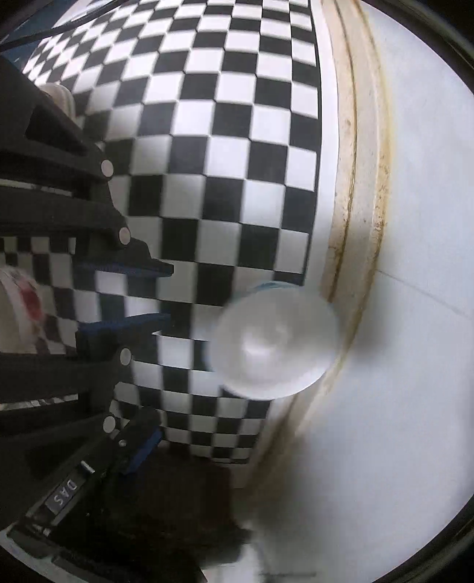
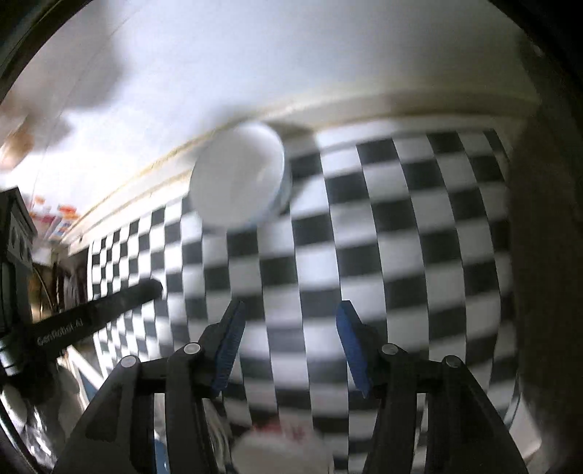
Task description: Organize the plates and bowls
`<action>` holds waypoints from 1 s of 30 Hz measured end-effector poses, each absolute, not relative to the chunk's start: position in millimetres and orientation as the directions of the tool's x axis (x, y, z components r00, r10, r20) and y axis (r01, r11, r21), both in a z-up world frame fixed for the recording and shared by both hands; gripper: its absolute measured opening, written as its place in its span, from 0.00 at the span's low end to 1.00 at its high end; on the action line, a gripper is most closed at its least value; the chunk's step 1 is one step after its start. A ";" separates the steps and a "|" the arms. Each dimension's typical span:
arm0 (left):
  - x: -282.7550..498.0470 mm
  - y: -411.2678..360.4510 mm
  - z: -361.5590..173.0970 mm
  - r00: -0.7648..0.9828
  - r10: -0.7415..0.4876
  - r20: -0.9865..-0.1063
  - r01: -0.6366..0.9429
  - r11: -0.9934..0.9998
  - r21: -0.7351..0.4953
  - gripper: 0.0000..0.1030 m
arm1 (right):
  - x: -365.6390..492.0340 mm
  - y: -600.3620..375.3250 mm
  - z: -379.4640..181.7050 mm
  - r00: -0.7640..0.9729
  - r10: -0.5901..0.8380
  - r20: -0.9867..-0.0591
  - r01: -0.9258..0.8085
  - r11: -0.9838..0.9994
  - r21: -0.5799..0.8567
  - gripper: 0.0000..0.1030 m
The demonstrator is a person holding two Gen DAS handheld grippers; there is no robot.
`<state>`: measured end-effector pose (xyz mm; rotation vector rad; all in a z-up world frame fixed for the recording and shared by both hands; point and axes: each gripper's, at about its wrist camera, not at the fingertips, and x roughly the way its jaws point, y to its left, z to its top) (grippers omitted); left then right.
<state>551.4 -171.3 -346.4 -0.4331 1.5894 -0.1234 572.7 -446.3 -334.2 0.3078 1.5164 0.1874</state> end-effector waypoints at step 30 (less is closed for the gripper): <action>601.3 -197.8 -385.1 -0.016 -0.292 -0.956 -0.085 0.953 -0.290 0.12 | 649.3 -430.4 -405.2 -0.045 0.310 -0.950 0.096 0.947 0.305 0.11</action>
